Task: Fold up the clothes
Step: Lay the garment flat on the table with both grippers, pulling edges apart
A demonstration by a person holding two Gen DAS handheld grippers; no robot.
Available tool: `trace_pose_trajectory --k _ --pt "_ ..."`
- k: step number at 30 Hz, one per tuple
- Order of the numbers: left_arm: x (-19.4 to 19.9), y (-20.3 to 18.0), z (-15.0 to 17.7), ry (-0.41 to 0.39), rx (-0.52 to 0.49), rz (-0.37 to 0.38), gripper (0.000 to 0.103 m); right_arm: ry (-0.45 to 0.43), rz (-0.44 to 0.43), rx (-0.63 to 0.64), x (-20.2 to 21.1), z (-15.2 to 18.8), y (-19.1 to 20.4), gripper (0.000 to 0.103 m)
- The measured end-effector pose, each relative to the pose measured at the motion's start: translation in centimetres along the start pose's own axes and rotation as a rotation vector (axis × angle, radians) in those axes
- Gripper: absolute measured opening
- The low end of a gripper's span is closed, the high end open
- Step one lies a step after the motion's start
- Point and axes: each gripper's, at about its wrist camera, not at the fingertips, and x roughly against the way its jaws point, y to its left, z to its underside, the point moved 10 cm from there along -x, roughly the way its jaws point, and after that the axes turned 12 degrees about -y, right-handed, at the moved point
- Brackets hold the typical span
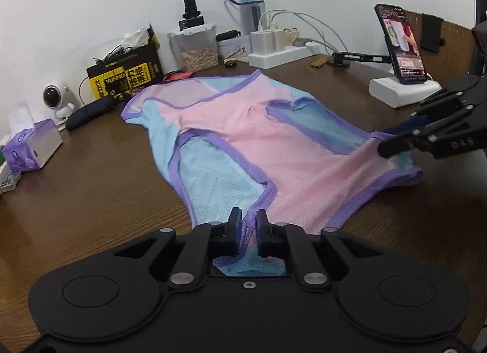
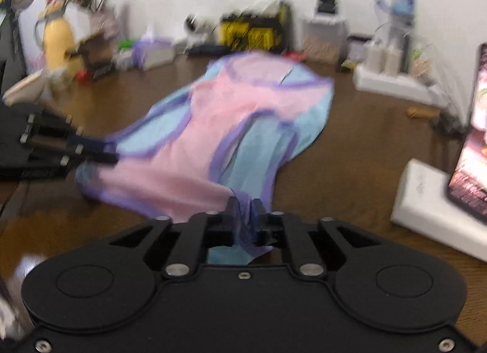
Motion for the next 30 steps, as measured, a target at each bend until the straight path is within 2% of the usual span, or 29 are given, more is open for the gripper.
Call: trace_pose_trajectory --k 1,3,6,9,11,12,13,15,16,20,24,25,26,27,28,30 --pt "0.4 1.3 -0.2 -0.014 0.032 -0.022 0.03 -0.011 0.012 -0.011 0.3 -0.1 -0.4 0.035" --pt "0.5 2.9 -0.1 -0.021 0.048 -0.06 0.038 -0.026 0.039 -0.039 0.8 -0.1 -1.3 0.04" --pt "-0.3 3.2 0.6 0.011 0.047 -0.055 0.038 -0.034 0.068 -0.081 1.2 0.0 -2.5 0.041" --pt "-1.0 2.1 1.1 0.025 0.05 -0.02 0.038 0.0 0.049 -0.087 0.2 0.6 -2.1 0.041" --pt "-1.1 1.9 1.0 0.03 0.069 -0.016 0.03 -0.003 0.034 -0.06 0.0 0.6 -1.2 0.041" --pt "-1.0 1.9 1.0 0.029 0.081 -0.018 0.016 -0.005 0.026 -0.046 -0.1 0.6 -0.7 0.04" --pt "-0.8 1.8 1.1 0.024 0.085 -0.023 0.012 -0.005 0.023 -0.032 -0.1 0.6 -0.4 0.037" --pt "-0.2 1.3 1.4 0.017 0.064 -0.039 0.006 -0.013 0.048 0.075 0.1 0.7 0.6 0.014" --pt "0.5 1.0 1.8 0.011 0.057 -0.046 0.005 -0.017 0.058 0.113 0.4 0.9 1.1 0.011" --pt "3.3 -0.2 2.9 0.011 0.113 -0.056 0.004 -0.006 0.075 0.206 2.3 1.7 2.5 0.011" --pt "6.7 -2.7 3.6 0.03 0.159 -0.022 0.005 0.025 0.041 0.213 5.5 3.2 4.0 0.012" --pt "7.4 -3.0 3.6 0.026 0.159 -0.022 0.008 0.036 0.038 0.21 6.3 3.5 4.2 0.013" --pt "8.1 -2.7 3.4 0.016 0.157 -0.045 0.01 0.039 0.041 0.202 7.0 3.5 4.2 0.021" --pt "8.5 -2.0 2.9 -0.001 0.159 -0.065 0.019 0.04 0.045 0.193 7.6 3.4 4.2 0.03" --pt "8.9 -1.4 2.2 -0.025 0.165 -0.08 0.035 0.02 0.049 0.183 8.3 2.8 4.1 0.033" --pt "9.3 0.3 0.2 -0.099 0.175 -0.105 0.049 -0.041 0.056 0.17 9.4 0.9 3.8 0.044"
